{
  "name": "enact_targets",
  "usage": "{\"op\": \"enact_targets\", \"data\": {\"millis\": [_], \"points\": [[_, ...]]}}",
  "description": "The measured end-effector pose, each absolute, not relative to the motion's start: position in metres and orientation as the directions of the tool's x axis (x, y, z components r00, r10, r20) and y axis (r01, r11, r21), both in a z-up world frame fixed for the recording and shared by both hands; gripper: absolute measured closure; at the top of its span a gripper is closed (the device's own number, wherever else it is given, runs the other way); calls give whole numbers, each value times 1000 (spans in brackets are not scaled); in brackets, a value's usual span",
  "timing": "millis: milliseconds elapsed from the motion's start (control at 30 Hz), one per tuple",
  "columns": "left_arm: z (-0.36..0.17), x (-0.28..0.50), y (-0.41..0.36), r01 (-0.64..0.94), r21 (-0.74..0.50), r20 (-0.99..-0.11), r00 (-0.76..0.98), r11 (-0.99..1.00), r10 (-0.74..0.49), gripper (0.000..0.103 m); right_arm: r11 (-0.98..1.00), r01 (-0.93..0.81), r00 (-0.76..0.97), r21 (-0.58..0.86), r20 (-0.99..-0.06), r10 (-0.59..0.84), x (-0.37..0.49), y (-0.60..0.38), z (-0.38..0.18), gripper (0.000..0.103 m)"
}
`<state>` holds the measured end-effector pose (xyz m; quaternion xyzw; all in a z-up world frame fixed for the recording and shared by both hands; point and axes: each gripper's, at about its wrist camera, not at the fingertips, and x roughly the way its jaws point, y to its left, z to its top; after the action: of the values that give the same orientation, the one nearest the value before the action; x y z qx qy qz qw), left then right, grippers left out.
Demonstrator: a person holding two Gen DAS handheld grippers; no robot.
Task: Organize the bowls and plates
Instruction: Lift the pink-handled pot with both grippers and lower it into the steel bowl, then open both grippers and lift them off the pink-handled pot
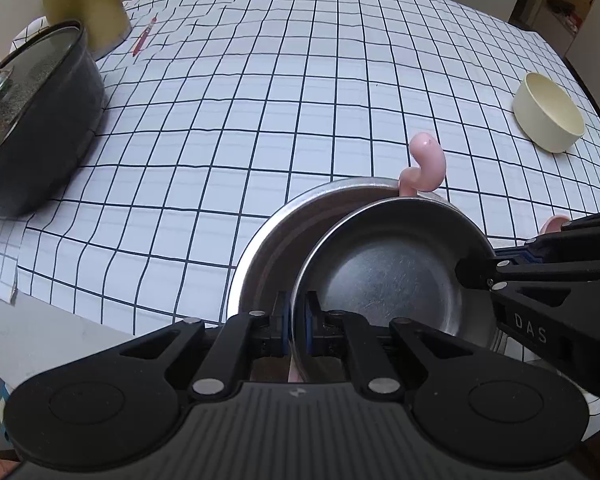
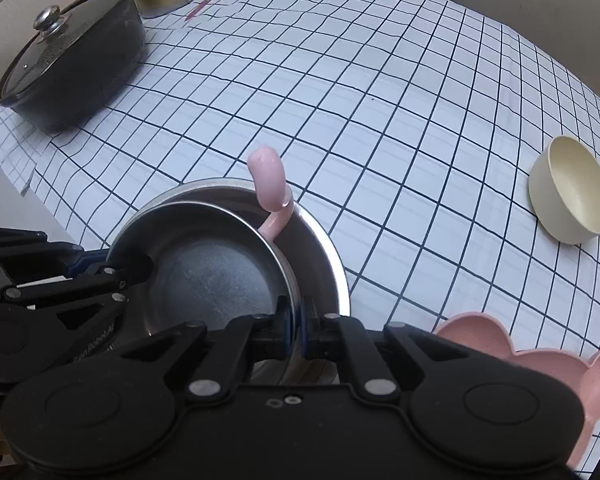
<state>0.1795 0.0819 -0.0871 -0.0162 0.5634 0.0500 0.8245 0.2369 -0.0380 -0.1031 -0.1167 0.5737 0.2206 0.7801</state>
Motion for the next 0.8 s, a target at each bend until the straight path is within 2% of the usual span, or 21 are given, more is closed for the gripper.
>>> {"op": "enact_targets", "data": {"millis": [467,800], "points": [[-97,178,88,-93,29,-927,371,995,62,96,873,-484,252,57,-947,201,233,-28,-108,96],[-96,171,89,-92,10,-921,388,996,46,96,879,-467,260,90,-937,234,232,-32,-104,83]]}}
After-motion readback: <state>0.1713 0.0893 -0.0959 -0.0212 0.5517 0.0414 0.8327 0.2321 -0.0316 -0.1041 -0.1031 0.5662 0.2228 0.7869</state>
